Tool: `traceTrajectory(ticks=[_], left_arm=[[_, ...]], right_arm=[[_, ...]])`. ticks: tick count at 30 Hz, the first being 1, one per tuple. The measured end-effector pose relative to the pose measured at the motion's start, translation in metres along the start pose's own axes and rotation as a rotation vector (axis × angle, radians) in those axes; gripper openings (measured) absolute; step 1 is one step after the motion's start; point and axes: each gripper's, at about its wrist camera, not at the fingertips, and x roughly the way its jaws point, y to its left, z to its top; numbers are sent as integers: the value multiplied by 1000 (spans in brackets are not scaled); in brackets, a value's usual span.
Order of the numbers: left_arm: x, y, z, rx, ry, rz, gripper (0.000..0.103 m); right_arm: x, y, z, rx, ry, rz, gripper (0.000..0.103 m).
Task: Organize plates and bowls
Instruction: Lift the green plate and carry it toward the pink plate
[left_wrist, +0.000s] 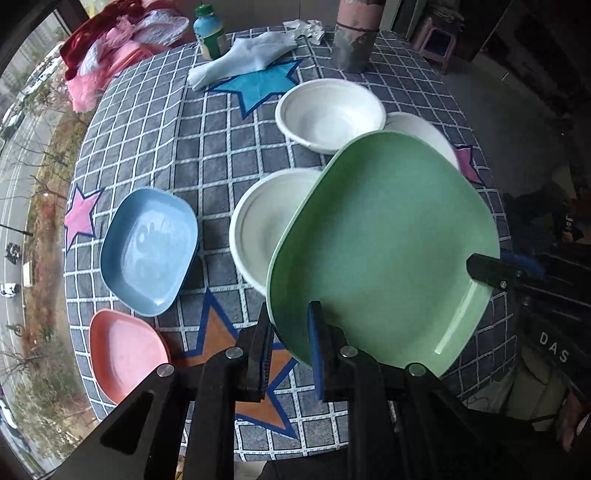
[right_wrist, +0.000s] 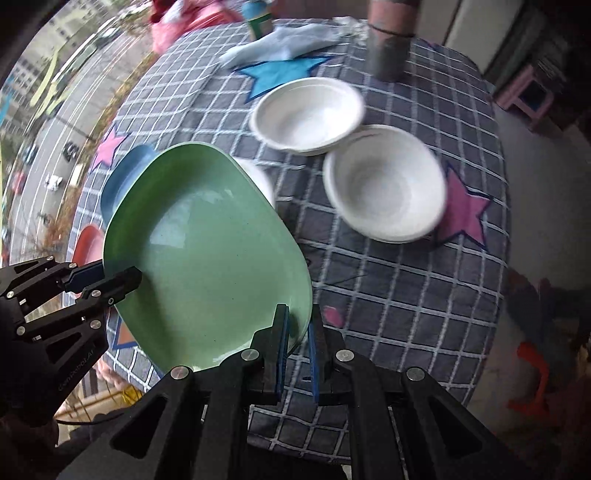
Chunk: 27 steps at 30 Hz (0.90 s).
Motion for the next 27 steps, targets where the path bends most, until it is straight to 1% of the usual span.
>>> traceTrajectory(ticks=[4,9,11,12,19,24,27], left_arm=[[-6,-14,17,29,-13,1,20],[-11,-28,40,63,-27,2,20],[-15,-31,47,65,-41,10,20],[-17,-33,48,68,-47,14,20],[-22,-20,46,27,-36,7,20],[-34,-11,46,21,-57,30,20],[-36,2,43,-18,-57,21,21]], right_arm=[[-13,-18,2,63,-34,-8,12],[-27,-41,17,133,-77,-2,12],[-31,-46,22,148,-86,3,12],[-33,-47,23,144,-92,-13,12],[-34,-34,32,124,-66,-10,12],[-43,-16,44,70,-72,-43,12],[-47,-3,48,49,-77,-52,12]])
